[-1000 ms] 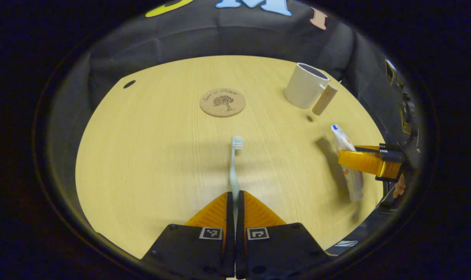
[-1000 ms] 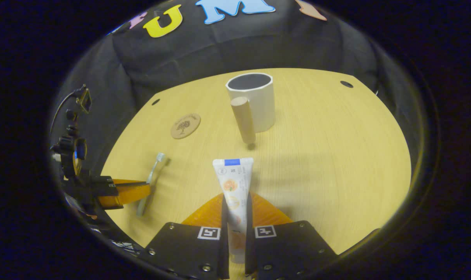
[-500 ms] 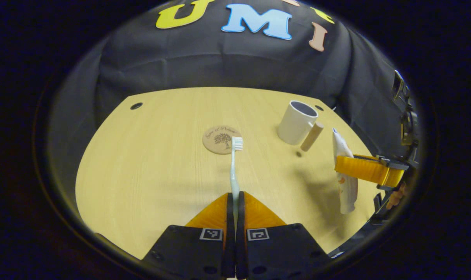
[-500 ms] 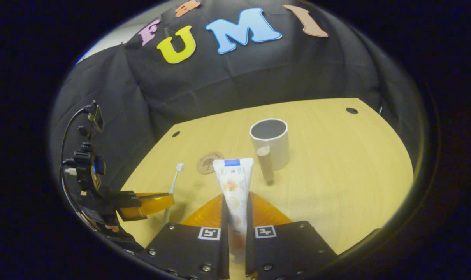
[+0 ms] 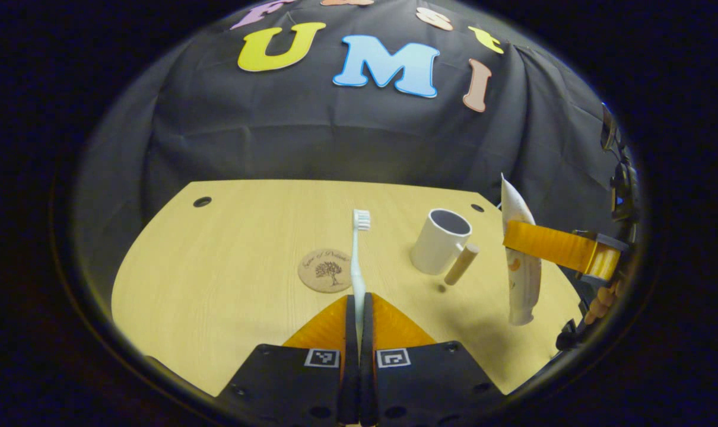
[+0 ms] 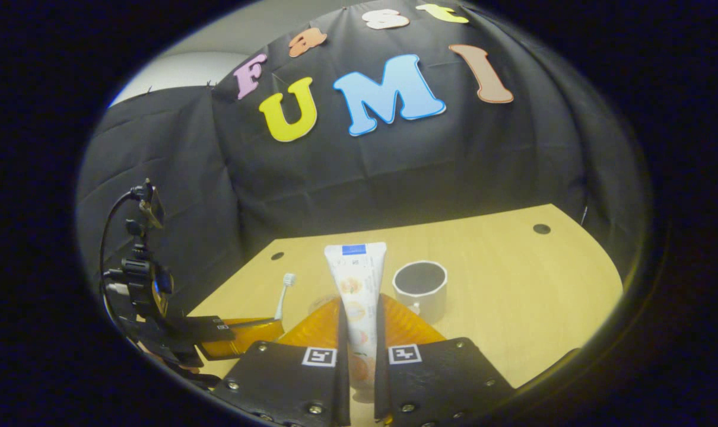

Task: Put the toothbrush and toothpaste on the desktop into the cup, then pick up the cup and place it on the coaster on the desktop.

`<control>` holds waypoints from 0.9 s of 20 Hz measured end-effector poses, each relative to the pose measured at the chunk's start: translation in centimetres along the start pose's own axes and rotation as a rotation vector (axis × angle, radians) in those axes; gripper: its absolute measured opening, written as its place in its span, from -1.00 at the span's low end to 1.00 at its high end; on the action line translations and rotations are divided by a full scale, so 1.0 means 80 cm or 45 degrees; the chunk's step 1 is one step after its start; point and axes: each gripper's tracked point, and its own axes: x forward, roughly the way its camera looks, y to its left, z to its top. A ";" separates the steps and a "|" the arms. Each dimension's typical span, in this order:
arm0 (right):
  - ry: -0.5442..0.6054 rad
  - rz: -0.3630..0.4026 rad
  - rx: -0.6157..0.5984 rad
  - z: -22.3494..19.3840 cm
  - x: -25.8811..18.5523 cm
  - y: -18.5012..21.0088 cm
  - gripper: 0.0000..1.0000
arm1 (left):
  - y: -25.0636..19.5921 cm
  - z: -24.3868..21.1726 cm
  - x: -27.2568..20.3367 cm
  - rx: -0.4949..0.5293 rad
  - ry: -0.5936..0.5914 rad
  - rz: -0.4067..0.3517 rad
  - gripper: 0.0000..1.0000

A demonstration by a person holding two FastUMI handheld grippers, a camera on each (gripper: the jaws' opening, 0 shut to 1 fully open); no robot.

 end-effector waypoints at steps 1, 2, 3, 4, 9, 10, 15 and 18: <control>-0.034 0.004 -0.005 0.009 0.007 -0.001 -0.65 | -0.002 0.010 0.003 0.004 -0.026 -0.007 -0.82; -0.065 0.005 -0.007 0.019 0.011 -0.003 -0.65 | -0.003 0.024 0.006 0.008 -0.062 -0.011 -0.83; -0.096 0.003 -0.005 0.028 0.017 -0.007 -0.65 | -0.006 0.033 0.007 0.011 -0.092 -0.021 -0.83; -0.129 0.002 -0.001 0.035 0.017 -0.009 -0.65 | -0.008 0.045 0.015 0.013 -0.126 -0.022 -0.82; -0.255 -0.022 0.042 0.077 0.055 -0.026 -0.66 | -0.029 0.094 0.036 0.006 -0.272 -0.079 -0.83; -0.271 -0.032 0.043 0.083 0.061 -0.031 -0.66 | -0.034 0.103 0.042 0.001 -0.298 -0.095 -0.83; -0.372 -0.059 0.042 0.116 0.089 -0.054 -0.66 | -0.054 0.148 0.059 0.007 -0.432 -0.137 -0.84; -0.411 -0.081 0.046 0.125 0.106 -0.069 -0.66 | -0.061 0.164 0.064 0.004 -0.480 -0.155 -0.84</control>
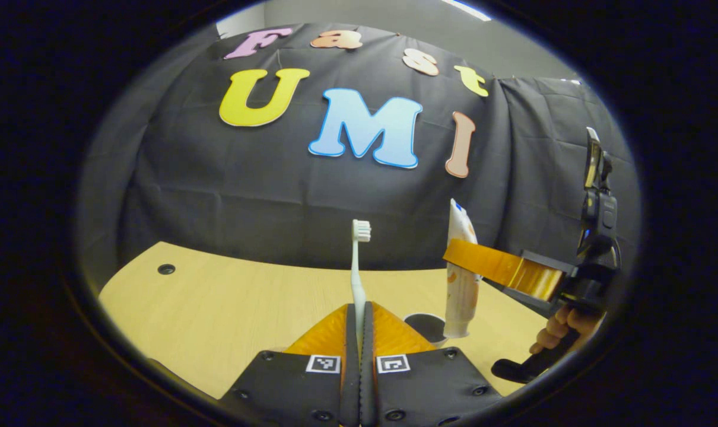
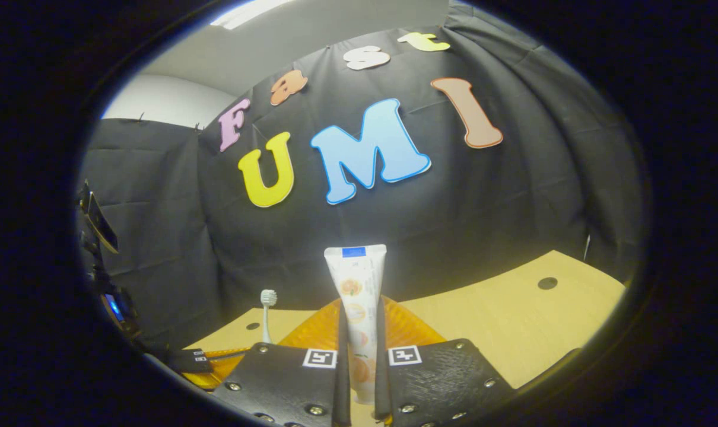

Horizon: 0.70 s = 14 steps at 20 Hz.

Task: Put the toothbrush and toothpaste on the desktop into the cup, then pick up the cup and place it on the coaster on the desktop.

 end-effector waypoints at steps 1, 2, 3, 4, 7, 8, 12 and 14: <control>-0.012 -0.006 0.000 0.000 0.006 -0.003 -0.66 | -0.003 0.003 0.004 -0.005 -0.006 -0.011 -0.84; -0.023 -0.012 -0.004 0.000 0.012 -0.007 -0.66 | -0.002 0.003 0.007 -0.011 -0.012 -0.009 -0.84; -0.033 -0.015 -0.012 -0.001 0.019 -0.012 -0.66 | -0.003 0.002 0.009 -0.017 -0.010 -0.015 -0.84; -0.041 -0.019 -0.022 -0.002 0.025 -0.016 -0.66 | -0.003 0.001 0.013 -0.026 -0.007 -0.014 -0.84; 0.010 -0.026 -0.049 -0.026 0.043 -0.029 -0.67 | -0.004 -0.008 0.019 -0.041 0.017 -0.017 -0.84; 0.036 -0.027 -0.054 -0.038 0.046 -0.033 -0.67 | -0.003 -0.012 0.020 -0.043 0.026 -0.015 -0.84; 0.160 -0.037 -0.071 -0.073 0.044 -0.044 -0.66 | -0.004 -0.019 0.026 -0.049 0.051 -0.022 -0.84; 0.203 -0.035 -0.096 -0.081 0.039 -0.046 -0.65 | -0.008 -0.020 0.027 -0.048 0.059 -0.027 -0.84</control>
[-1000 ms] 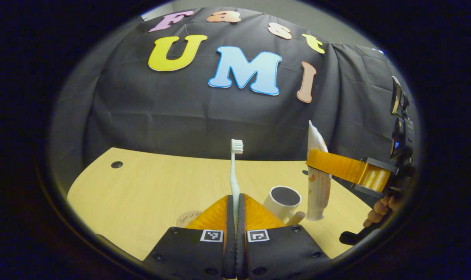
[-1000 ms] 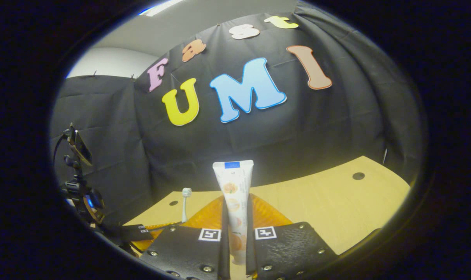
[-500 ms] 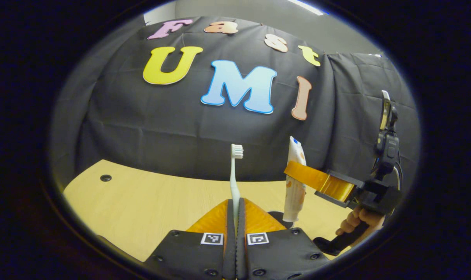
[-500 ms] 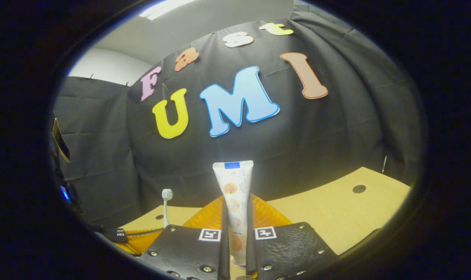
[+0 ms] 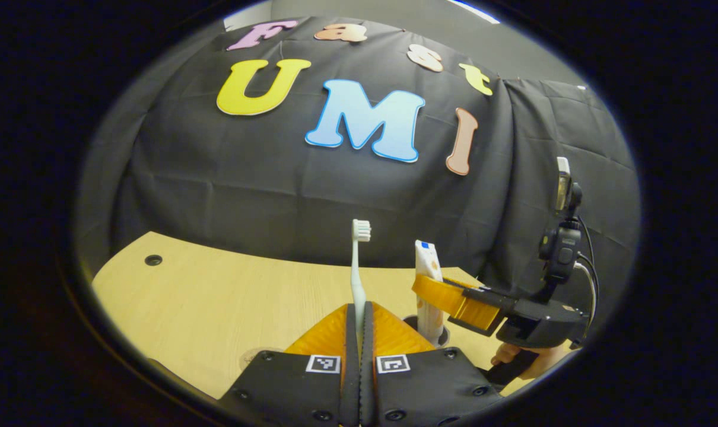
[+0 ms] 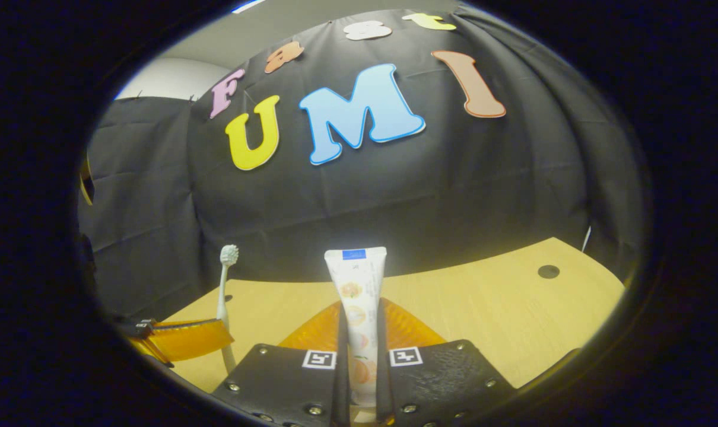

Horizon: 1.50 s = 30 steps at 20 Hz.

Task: Put the toothbrush and toothpaste on the desktop into the cup, then pick up the cup and place it on the coaster on the desktop.

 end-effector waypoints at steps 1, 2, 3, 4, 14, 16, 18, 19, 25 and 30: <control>0.015 -0.002 -0.016 -0.004 -0.002 0.000 -0.65 | -0.001 0.000 0.001 0.001 -0.001 -0.003 -0.84; 0.030 -0.005 -0.034 -0.006 -0.005 -0.001 -0.60 | -0.003 0.000 0.002 0.000 -0.002 -0.005 -0.84; 0.045 -0.008 -0.055 -0.009 -0.008 -0.001 -0.60 | -0.005 0.000 0.001 -0.004 -0.001 -0.011 -0.84; 0.064 -0.005 -0.077 -0.014 -0.011 -0.001 -0.55 | -0.008 -0.002 0.003 -0.007 0.001 -0.010 -0.84; 0.147 -0.015 -0.270 -0.025 -0.048 0.008 0.34 | -0.023 -0.002 0.004 -0.056 -0.008 -0.019 -0.84; 0.137 -0.011 -0.263 -0.022 -0.051 0.009 0.42 | -0.025 0.000 0.004 -0.063 -0.013 -0.020 -0.84; 0.122 -0.027 -0.250 -0.014 -0.055 0.007 0.43 | -0.027 0.003 0.006 -0.068 -0.022 -0.025 -0.84; 0.102 -0.037 -0.241 -0.007 -0.056 0.004 0.34 | -0.029 0.004 0.006 -0.068 -0.031 -0.029 -0.84; -0.108 -0.100 -0.179 0.052 -0.068 -0.019 0.43 | -0.045 0.020 0.020 -0.074 -0.076 -0.067 -0.84; -0.175 -0.180 -0.190 0.077 -0.089 -0.050 0.43 | -0.064 0.025 0.039 -0.057 -0.095 -0.109 -0.84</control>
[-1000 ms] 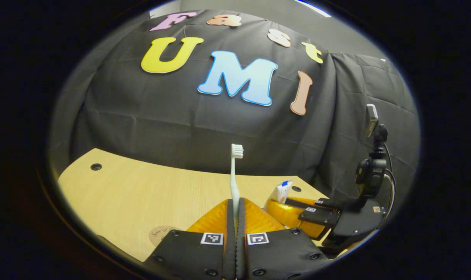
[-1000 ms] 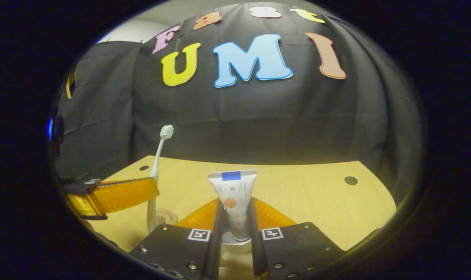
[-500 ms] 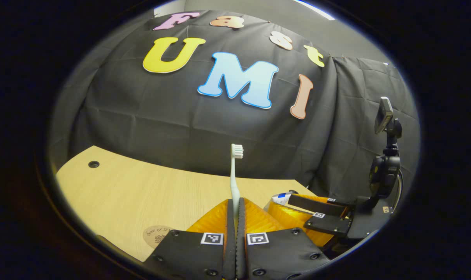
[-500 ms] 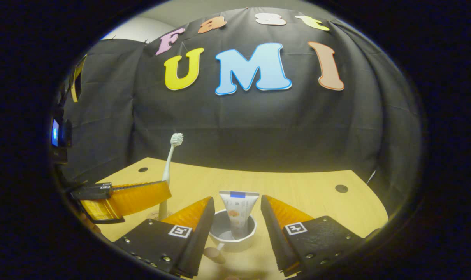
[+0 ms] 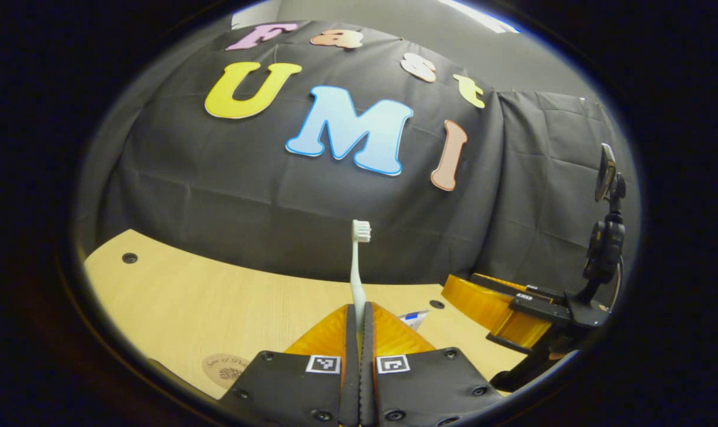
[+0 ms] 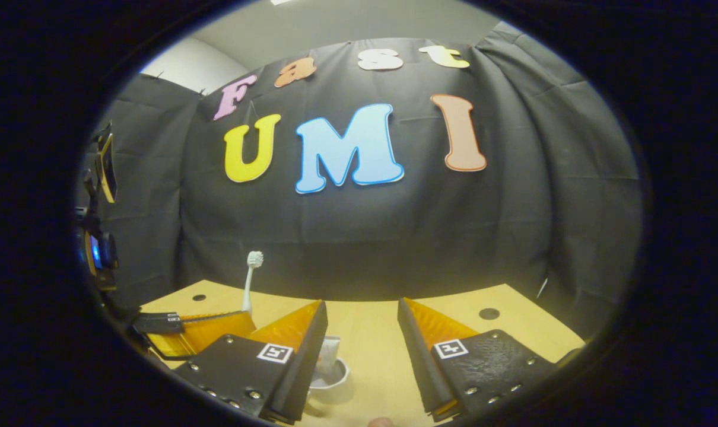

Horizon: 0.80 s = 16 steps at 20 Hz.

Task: Put the toothbrush and toothpaste on the desktop into the cup, then pick up the cup and place it on the coaster on the desktop.

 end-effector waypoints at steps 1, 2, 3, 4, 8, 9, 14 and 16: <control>-0.008 -0.021 -0.008 0.002 -0.002 -0.009 0.34 | -0.006 -0.001 0.005 -0.008 0.000 -0.017 -0.84; -0.018 -0.033 -0.016 0.004 -0.004 -0.015 0.43 | -0.010 -0.001 0.010 -0.017 -0.003 -0.027 -0.84; -0.027 -0.043 -0.023 0.005 -0.008 -0.021 0.43 | -0.015 -0.002 0.015 -0.029 -0.009 -0.042 -0.84; -0.031 -0.052 -0.028 0.006 -0.012 -0.027 0.43 | -0.016 0.000 0.021 -0.042 -0.020 -0.053 -0.84; 0.020 -0.055 0.010 -0.004 -0.029 -0.043 0.43 | -0.016 0.012 0.040 -0.133 -0.107 -0.085 -0.84; 0.036 -0.058 0.027 -0.009 -0.031 -0.048 0.35 | -0.014 0.011 0.046 -0.148 -0.115 -0.079 -0.84; 0.095 -0.052 0.073 -0.027 -0.037 -0.061 0.42 | -0.005 -0.015 0.069 -0.189 -0.092 -0.041 -0.84; 0.120 -0.047 0.082 -0.034 -0.036 -0.062 0.44 | 0.002 -0.025 0.075 -0.186 -0.078 -0.022 -0.84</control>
